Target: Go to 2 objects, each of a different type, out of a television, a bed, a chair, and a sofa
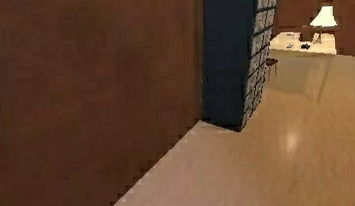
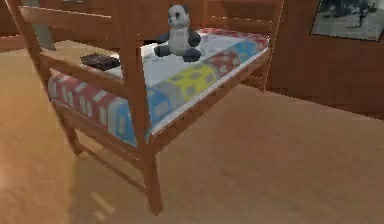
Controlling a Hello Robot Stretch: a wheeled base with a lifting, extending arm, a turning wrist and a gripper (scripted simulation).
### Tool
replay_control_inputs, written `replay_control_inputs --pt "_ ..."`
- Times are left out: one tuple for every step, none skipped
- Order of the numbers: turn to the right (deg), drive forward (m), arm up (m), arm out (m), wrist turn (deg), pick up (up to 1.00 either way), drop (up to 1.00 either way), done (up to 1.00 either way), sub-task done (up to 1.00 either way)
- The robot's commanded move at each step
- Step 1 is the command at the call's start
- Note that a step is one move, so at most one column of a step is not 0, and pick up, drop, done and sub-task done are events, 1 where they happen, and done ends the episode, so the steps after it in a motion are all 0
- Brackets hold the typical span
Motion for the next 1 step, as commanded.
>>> replay_control_inputs --pt "-45.0 0.0 0.0 0.0 0.0 0.0 0.0 0.0 0.0"
